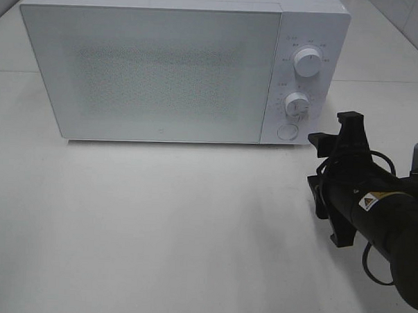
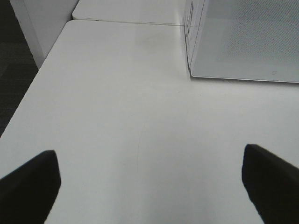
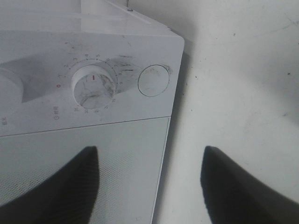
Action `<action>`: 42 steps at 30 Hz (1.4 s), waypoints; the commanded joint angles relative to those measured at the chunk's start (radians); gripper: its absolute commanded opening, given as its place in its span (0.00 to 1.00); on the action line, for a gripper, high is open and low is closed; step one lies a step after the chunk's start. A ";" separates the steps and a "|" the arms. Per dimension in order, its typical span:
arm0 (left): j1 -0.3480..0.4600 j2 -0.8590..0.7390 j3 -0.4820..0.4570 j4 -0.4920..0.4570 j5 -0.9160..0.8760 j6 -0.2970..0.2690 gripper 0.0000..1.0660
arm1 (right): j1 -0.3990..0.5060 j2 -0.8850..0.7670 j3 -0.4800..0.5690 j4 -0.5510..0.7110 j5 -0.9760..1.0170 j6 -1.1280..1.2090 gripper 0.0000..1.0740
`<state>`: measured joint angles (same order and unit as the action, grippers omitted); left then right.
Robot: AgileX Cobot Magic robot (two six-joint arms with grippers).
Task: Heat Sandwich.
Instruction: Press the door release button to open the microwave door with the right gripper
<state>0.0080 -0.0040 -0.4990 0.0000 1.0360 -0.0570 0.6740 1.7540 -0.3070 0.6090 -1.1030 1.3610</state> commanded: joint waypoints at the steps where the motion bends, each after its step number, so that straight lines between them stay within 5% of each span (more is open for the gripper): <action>1: 0.003 -0.027 0.004 -0.008 -0.008 0.000 0.95 | 0.005 -0.002 -0.002 0.001 0.009 0.007 0.37; 3: 0.003 -0.027 0.004 -0.008 -0.008 0.000 0.95 | 0.005 -0.002 -0.002 0.001 0.011 0.007 0.30; 6: 0.003 -0.027 0.004 -0.008 -0.008 0.000 0.95 | 0.005 -0.002 -0.002 0.001 0.011 0.007 0.01; 7: 0.003 -0.027 0.004 -0.008 -0.008 0.000 0.95 | 0.005 -0.002 -0.002 0.001 0.012 0.007 0.00; 20: 0.003 -0.027 0.004 -0.008 -0.008 0.000 0.95 | 0.001 0.021 -0.012 0.000 0.044 0.026 0.00; 42: 0.003 -0.027 0.004 -0.008 -0.008 0.000 0.95 | -0.143 0.172 -0.294 -0.082 0.213 0.014 0.01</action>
<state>0.0080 -0.0040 -0.4990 0.0000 1.0360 -0.0570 0.5460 1.9210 -0.5770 0.5480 -0.9100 1.3930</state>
